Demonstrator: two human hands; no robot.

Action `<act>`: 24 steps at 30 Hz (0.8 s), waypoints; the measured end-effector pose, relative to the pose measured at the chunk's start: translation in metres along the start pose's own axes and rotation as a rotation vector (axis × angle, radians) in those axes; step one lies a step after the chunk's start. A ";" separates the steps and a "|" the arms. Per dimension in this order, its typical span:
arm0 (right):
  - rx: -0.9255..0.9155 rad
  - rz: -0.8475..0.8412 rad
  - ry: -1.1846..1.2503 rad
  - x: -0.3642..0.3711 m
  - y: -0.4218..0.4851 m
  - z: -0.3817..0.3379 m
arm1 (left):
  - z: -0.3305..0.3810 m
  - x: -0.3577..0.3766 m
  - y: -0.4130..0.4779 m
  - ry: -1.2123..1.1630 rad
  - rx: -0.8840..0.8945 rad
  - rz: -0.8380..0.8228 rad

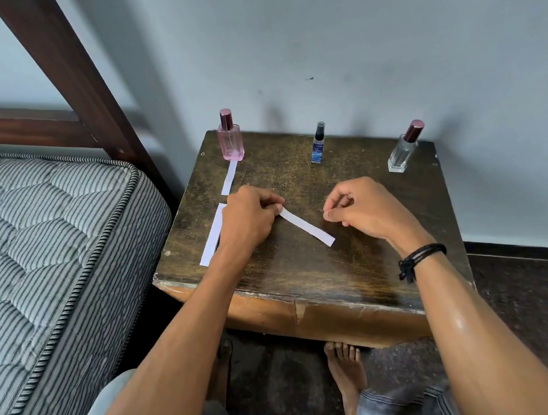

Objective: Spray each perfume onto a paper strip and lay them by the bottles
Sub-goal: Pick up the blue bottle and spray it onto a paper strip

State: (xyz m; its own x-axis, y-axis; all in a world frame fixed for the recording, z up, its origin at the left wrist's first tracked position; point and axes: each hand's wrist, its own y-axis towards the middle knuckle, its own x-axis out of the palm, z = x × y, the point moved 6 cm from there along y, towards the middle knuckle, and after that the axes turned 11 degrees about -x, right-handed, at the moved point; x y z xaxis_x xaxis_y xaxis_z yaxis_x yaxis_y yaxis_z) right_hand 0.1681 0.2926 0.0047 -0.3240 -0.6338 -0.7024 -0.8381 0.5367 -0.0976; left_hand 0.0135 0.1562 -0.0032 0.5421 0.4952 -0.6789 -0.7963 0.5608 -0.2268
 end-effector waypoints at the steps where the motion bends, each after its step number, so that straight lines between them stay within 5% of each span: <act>1: -0.005 0.065 0.018 -0.002 0.001 0.000 | 0.000 0.000 0.000 0.002 0.003 -0.003; 12: 0.036 0.583 0.263 -0.007 0.030 0.013 | -0.002 0.000 0.000 0.009 0.019 -0.041; 24: -0.016 0.528 0.131 0.007 0.082 0.002 | -0.005 -0.010 0.002 0.030 0.055 -0.042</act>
State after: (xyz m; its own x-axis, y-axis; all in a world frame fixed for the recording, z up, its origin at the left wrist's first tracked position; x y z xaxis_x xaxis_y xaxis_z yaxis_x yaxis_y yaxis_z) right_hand 0.0982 0.3330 -0.0091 -0.7541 -0.3445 -0.5592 -0.5524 0.7932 0.2563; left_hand 0.0056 0.1491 -0.0002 0.5655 0.4509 -0.6905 -0.7566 0.6168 -0.2169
